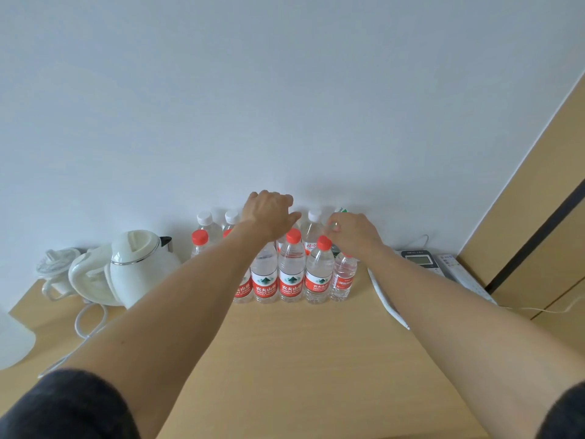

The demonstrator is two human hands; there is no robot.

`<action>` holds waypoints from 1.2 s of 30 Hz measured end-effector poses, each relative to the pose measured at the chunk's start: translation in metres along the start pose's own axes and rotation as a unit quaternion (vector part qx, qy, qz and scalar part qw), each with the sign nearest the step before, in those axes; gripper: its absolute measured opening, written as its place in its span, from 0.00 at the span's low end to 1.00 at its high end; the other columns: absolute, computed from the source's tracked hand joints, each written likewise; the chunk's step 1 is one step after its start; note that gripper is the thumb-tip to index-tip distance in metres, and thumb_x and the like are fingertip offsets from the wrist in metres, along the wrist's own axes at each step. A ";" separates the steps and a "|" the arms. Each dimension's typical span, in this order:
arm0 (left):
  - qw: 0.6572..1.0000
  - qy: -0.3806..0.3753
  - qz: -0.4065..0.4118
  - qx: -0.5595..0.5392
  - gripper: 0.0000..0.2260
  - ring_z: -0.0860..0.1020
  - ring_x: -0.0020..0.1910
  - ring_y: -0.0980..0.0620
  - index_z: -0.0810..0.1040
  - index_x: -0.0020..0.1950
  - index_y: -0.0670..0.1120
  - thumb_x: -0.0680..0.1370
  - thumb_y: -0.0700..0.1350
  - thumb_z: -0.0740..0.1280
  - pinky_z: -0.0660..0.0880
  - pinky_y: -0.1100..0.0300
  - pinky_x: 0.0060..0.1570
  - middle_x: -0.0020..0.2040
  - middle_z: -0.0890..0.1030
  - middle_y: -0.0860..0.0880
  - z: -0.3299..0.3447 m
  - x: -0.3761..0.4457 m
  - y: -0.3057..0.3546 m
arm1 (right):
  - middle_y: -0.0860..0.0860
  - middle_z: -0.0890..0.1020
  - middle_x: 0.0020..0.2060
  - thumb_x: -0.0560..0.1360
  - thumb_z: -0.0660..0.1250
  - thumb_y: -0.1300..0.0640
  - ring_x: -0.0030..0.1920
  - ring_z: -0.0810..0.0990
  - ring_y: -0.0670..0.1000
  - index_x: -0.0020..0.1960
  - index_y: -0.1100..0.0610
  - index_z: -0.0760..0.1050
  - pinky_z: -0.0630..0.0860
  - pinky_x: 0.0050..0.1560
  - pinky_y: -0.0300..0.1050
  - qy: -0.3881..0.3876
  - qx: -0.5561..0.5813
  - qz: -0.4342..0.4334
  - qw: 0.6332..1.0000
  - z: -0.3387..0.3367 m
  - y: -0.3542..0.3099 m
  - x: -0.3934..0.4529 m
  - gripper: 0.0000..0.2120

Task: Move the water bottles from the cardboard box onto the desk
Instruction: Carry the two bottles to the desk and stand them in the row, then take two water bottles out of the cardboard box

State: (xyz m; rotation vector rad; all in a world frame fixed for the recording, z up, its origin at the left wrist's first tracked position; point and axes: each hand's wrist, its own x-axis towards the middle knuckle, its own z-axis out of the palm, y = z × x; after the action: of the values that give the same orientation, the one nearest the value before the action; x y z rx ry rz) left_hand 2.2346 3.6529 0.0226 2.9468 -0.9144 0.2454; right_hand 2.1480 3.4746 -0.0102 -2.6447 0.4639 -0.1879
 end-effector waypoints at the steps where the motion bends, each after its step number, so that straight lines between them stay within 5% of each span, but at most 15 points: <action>1: 1.000 -0.007 0.000 0.009 0.20 0.76 0.62 0.45 0.75 0.69 0.50 0.83 0.59 0.56 0.68 0.51 0.63 0.60 0.81 0.47 -0.003 0.002 0.002 | 0.53 0.81 0.51 0.78 0.64 0.47 0.53 0.79 0.56 0.58 0.52 0.80 0.72 0.46 0.45 0.007 -0.005 0.006 1.000 -0.004 0.000 0.000 0.14; 7: 0.999 -0.029 0.034 0.019 0.22 0.73 0.65 0.43 0.71 0.73 0.51 0.84 0.59 0.54 0.67 0.50 0.63 0.66 0.76 0.45 -0.009 0.022 0.036 | 0.55 0.81 0.60 0.81 0.62 0.45 0.62 0.77 0.57 0.67 0.54 0.75 0.75 0.57 0.50 0.051 -0.057 0.037 0.996 -0.031 0.011 -0.011 0.19; 21: 0.978 -0.034 0.204 0.002 0.22 0.70 0.69 0.44 0.67 0.75 0.52 0.84 0.58 0.51 0.64 0.48 0.66 0.70 0.73 0.47 -0.033 0.020 0.216 | 0.54 0.76 0.68 0.81 0.58 0.39 0.67 0.74 0.57 0.74 0.51 0.67 0.75 0.59 0.50 0.098 -0.097 0.203 0.969 -0.121 0.118 -0.101 0.26; 36: 0.922 -0.054 0.382 -0.031 0.20 0.74 0.64 0.41 0.69 0.73 0.50 0.83 0.55 0.54 0.68 0.45 0.60 0.66 0.75 0.44 -0.049 -0.109 0.511 | 0.56 0.74 0.70 0.81 0.56 0.39 0.69 0.73 0.60 0.77 0.51 0.64 0.73 0.67 0.55 0.109 -0.091 0.410 0.901 -0.222 0.304 -0.355 0.28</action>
State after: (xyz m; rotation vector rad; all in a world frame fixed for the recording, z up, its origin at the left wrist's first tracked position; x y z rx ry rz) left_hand 1.8500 3.2972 0.0515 2.4060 -2.0042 0.0664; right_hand 1.6825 3.2531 0.0317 -2.3529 1.6769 -0.1716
